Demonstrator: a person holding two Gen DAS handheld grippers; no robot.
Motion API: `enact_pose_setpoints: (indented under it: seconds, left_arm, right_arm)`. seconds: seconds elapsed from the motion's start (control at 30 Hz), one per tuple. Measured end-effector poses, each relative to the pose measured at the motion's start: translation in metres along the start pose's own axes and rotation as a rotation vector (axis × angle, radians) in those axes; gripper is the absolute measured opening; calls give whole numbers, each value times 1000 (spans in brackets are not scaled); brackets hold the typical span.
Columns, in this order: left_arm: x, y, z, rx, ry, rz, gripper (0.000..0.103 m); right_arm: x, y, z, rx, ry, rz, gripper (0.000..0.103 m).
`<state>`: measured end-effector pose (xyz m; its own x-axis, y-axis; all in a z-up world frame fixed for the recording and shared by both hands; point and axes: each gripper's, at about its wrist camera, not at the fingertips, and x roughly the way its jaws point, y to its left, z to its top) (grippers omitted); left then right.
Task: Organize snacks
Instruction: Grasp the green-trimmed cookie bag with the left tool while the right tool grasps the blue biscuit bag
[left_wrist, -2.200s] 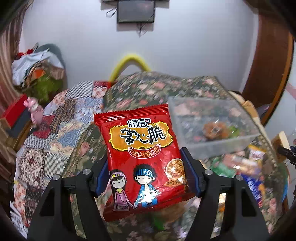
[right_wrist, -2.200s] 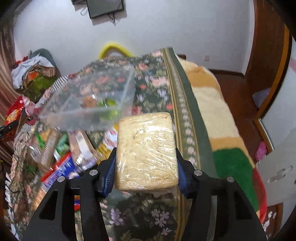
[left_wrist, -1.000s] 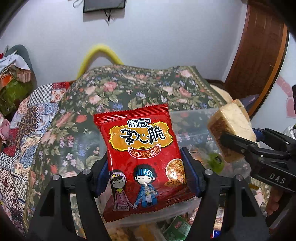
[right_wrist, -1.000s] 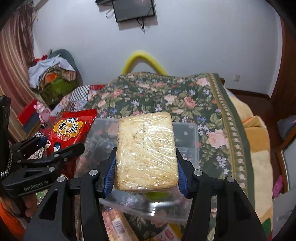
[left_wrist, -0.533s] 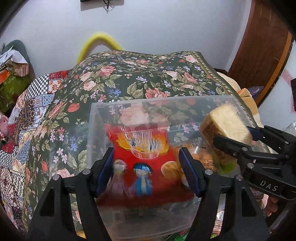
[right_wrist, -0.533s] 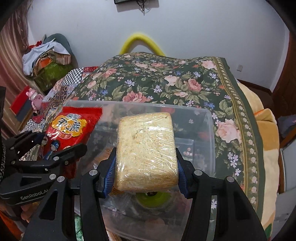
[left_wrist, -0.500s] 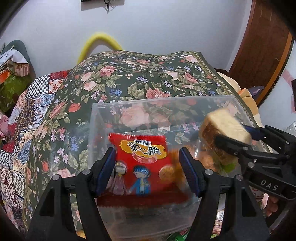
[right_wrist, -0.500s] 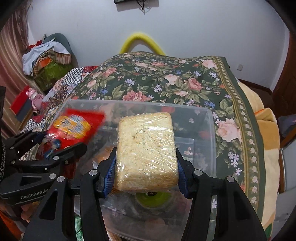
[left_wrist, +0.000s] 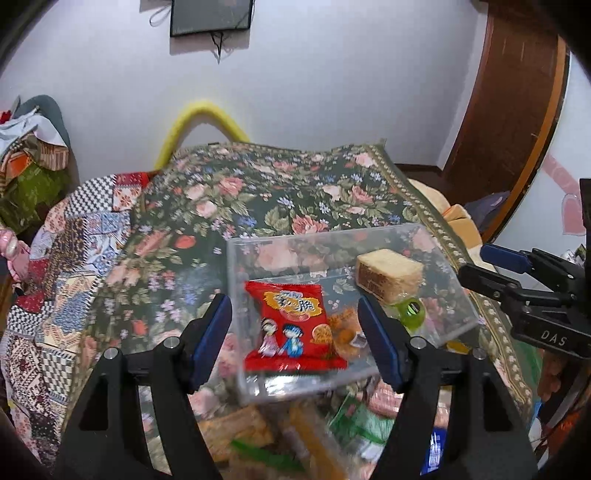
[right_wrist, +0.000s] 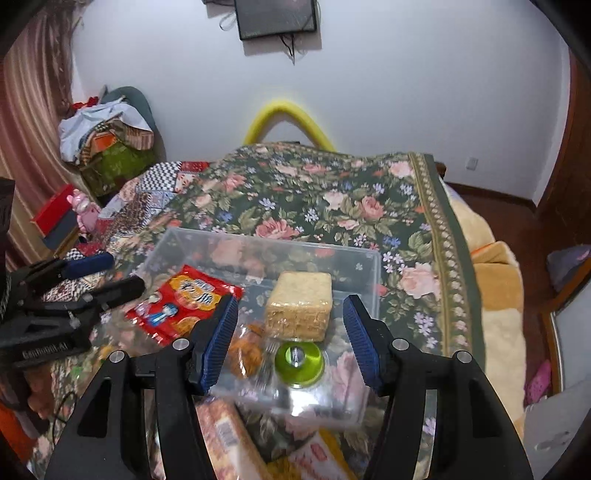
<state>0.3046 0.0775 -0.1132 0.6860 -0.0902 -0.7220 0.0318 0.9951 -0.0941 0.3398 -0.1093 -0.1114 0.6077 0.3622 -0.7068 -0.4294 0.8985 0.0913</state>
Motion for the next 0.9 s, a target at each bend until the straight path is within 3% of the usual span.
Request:
enact_pose_setpoints:
  seconds: [0.17, 0.4, 0.63, 0.77, 0.9]
  left_arm:
    - [-34, 17, -16, -2, -9, 27, 75]
    - [-48, 41, -55, -30, 42, 73, 78]
    - [-31, 59, -98, -88, 131, 74, 79]
    - [-15, 59, -119, -93, 183, 60, 79]
    - [-7, 55, -131, -91, 182, 55, 79]
  right_arm:
    - [-27, -1, -13, -12, -23, -1, 59]
    - [-45, -8, -41, -7, -18, -24, 59]
    - [-47, -21, -74, 30, 45, -44, 60]
    - [-44, -21, -98, 68, 95, -10, 60]
    - [-43, -11, -115, 68, 125, 29, 60]
